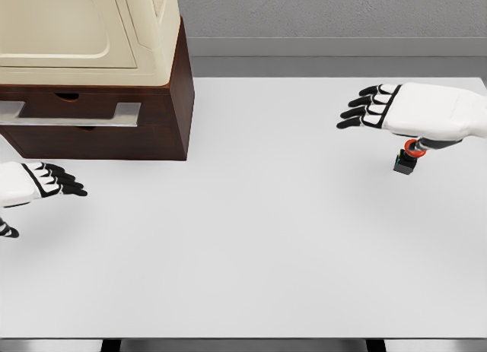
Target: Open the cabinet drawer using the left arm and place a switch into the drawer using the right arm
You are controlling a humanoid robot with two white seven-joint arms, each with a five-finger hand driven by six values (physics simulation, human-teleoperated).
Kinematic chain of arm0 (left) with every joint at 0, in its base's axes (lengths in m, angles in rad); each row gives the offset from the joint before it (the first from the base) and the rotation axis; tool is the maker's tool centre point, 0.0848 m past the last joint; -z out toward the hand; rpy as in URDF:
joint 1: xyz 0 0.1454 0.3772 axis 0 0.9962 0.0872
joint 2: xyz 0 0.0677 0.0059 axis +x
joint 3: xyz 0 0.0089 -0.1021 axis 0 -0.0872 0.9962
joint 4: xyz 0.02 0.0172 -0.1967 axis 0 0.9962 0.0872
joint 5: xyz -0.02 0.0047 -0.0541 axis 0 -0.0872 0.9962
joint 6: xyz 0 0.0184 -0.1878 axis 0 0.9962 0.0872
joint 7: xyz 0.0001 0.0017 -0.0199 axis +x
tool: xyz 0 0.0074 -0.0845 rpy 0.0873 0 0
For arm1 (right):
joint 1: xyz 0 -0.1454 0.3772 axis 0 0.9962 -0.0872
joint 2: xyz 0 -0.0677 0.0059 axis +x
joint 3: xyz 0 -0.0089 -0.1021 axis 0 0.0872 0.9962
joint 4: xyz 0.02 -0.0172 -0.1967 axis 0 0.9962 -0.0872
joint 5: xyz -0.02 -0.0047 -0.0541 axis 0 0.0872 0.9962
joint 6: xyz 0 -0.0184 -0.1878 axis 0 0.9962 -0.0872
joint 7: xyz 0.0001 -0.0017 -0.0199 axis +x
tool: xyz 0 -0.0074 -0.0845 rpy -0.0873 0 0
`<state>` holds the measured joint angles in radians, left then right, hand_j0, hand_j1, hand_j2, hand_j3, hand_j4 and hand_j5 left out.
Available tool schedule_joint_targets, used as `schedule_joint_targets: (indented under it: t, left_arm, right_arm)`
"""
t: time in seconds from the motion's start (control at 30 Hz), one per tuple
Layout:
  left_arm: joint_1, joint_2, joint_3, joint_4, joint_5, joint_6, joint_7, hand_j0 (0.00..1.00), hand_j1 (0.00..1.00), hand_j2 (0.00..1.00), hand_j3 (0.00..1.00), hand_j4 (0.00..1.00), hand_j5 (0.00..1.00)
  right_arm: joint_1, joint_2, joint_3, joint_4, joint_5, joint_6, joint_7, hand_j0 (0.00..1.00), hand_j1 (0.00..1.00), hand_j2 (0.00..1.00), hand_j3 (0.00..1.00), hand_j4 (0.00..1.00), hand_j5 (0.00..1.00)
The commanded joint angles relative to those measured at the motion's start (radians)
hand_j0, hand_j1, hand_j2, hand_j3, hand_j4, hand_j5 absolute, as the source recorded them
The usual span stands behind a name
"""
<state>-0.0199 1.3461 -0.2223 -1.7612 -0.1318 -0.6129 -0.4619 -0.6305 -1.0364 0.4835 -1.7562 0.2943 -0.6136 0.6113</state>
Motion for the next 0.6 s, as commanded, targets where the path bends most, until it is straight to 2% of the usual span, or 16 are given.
schedule_joint_targets:
  t: [0.0,0.17,0.2,0.23,0.27,0.3,0.37,0.43,0.5,0.53,0.57]
  left_arm:
    - [0.0,0.001,0.0,-0.001,0.004,0.002,-0.001,1.0,1.0,1.0,1.0,1.0,1.0]
    - [-0.023,-0.008,0.0,-0.001,0.008,0.002,0.005,1.0,1.0,1.0,1.0,1.0,1.0]
    - [-0.028,-0.019,0.0,-0.001,0.015,0.002,0.009,1.0,1.0,1.0,1.0,1.0,1.0]
    - [-0.034,-0.034,-0.002,-0.001,0.026,0.002,0.02,1.0,1.0,1.0,1.0,1.0,1.0]
    - [-0.038,-0.041,-0.002,-0.001,0.049,0.002,0.023,1.0,1.0,1.0,1.0,1.0,1.0]
    - [-0.038,-0.042,-0.006,-0.003,0.09,0.002,0.02,1.0,1.0,1.0,1.0,1.0,1.0]
    - [-0.04,-0.039,-0.055,-0.001,0.198,0.002,0.016,1.0,1.0,1.0,1.0,1.0,1.0]
    - [-0.048,-0.031,-0.072,-0.001,0.305,0.002,0.014,1.0,1.0,1.0,1.0,1.0,1.0]
    - [-0.063,-0.031,-0.074,-0.003,0.366,0.002,0.012,1.0,1.0,1.0,1.0,1.0,1.0]
    - [-0.067,-0.031,-0.094,-0.003,0.432,0.002,-0.001,1.0,1.0,1.0,1.0,1.0,1.0]
    - [-0.094,-0.03,-0.117,-0.003,0.506,0.002,-0.05,1.0,1.0,1.0,1.0,1.0,1.0]
  right_arm:
    - [0.0,-0.002,0.0,0.0,-0.004,0.003,0.0,1.0,1.0,1.0,1.0,1.0,1.0]
    - [-0.003,-0.005,-0.003,0.003,-0.004,0.003,0.0,1.0,1.0,1.0,1.0,1.0,1.0]
    - [-0.002,-0.011,-0.02,0.023,-0.018,0.003,0.0,1.0,1.0,1.0,1.0,1.0,1.0]
    - [0.0,-0.033,-0.083,0.058,-0.069,0.003,0.0,1.0,1.0,1.0,1.0,1.0,1.0]
    - [0.006,-0.062,-0.167,0.076,-0.072,0.003,0.0,1.0,1.0,1.0,1.0,1.0,1.0]
    - [0.038,-0.108,-0.155,0.08,-0.064,0.003,0.0,1.0,1.0,1.0,1.0,1.0,1.0]
    - [0.04,-0.114,-0.025,0.047,-0.06,0.003,0.0,1.0,1.0,1.0,1.0,1.0,1.0]
    - [0.043,-0.119,0.05,0.049,-0.009,0.003,0.0,1.0,1.0,1.0,1.0,1.0,1.0]
    - [0.043,-0.12,0.075,0.057,0.04,0.003,0.0,1.0,1.0,1.0,1.0,1.0,1.0]
    - [0.043,-0.119,0.075,0.06,0.045,0.003,0.0,1.0,1.0,1.0,1.0,1.0,1.0]
    - [0.04,-0.119,0.073,0.07,0.046,0.003,0.0,1.0,1.0,1.0,1.0,1.0,1.0]
